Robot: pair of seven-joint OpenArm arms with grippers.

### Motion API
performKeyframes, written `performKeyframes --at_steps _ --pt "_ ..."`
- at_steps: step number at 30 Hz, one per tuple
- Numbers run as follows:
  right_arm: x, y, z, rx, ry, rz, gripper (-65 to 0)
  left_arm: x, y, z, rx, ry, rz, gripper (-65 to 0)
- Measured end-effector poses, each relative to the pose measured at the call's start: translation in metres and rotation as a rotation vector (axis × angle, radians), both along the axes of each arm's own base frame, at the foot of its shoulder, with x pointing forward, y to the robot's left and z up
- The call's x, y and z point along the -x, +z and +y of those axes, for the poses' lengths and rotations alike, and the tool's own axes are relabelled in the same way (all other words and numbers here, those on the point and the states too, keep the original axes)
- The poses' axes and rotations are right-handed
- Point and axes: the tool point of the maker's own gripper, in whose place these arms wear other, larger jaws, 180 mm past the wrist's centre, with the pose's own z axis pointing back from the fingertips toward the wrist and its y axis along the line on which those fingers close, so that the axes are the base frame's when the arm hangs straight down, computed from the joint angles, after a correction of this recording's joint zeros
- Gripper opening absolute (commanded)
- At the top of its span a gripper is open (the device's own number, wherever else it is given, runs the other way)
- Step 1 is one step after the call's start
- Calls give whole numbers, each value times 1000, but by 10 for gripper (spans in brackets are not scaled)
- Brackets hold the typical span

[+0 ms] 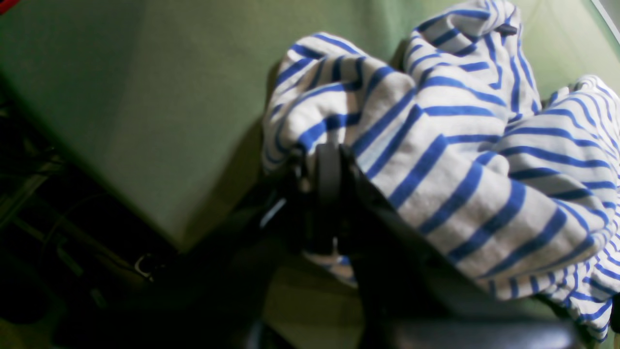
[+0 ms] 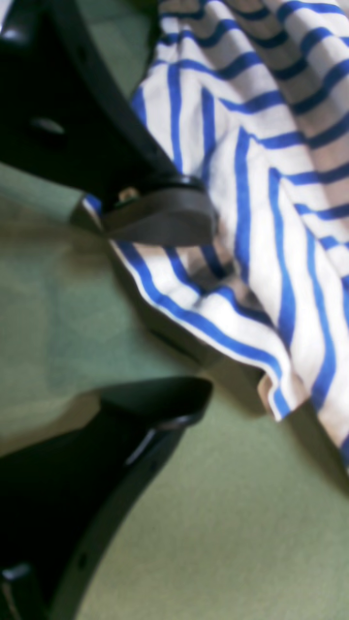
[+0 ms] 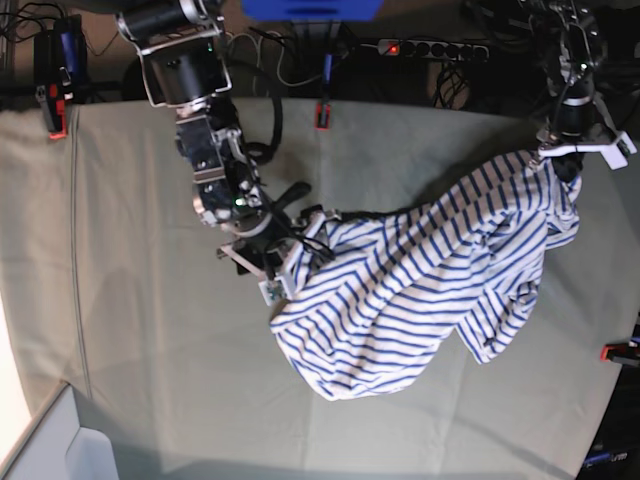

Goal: Layout the t-shirt on the table in an organized manner, then fold the t-shirt properly
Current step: 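Grasp the shirt edge with the right gripper and pull it away from the left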

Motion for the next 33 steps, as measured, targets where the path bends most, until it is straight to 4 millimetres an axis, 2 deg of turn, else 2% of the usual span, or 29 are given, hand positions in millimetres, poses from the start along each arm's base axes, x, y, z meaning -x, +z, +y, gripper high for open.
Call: performKeyframes --at_steps 2,6,7,9,10,13,15,17,19,22,24,25,27,29,33 --pt "1 0 5 -9 2 6 -325 0 0 0 -1 0 -2 -648" --pt "3 -3 6 -10 1 19 -599 -1 0 0 -1 2 -1 -646" --pt "3 -3 5 -10 -1 21 -650 -1 0 1 -1 2 -3 -645" --pt "-1 -3 -1 -5 -13 23 -650 -2 0 0 3 4 -6 -645" --pt "-3 -3 -10 -11 -41 22 -650 -2 0 0 4 4 -7 -644" --pt "0 2 -66 0 -181 -4 -650 -2 1 0 8 -1 -5 -644" --pt "18 2 -107 22 -279 -4 -650 -6 3 -3 12 -15 -18 -644" --pt "44 4 -130 21 -347 -2 -650 -13 4 -8 29 -17 -27 -644" --pt "68 9 -144 37 -376 -3 -650 -22 8 -11 36 -26 -48 -644" --pt "94 28 -149 35 -383 -58 -650 -35 15 -10 33 -28 -78 -642" --pt "109 38 -149 18 -407 -98 -650 -38 17 -9 31 -21 -86 -604" --pt "120 38 -150 21 -414 -103 -650 -41 19 -11 27 -22 -97 -559" --pt "139 36 -158 42 -430 -99 -650 -46 20 -16 22 -31 -102 -474" --pt "154 28 -171 69 -454 -64 -650 -47 18 -23 36 -37 -102 -422" --pt "167 12 -198 95 -528 -27 -650 -41 7 -36 81 -16 -89 -413"
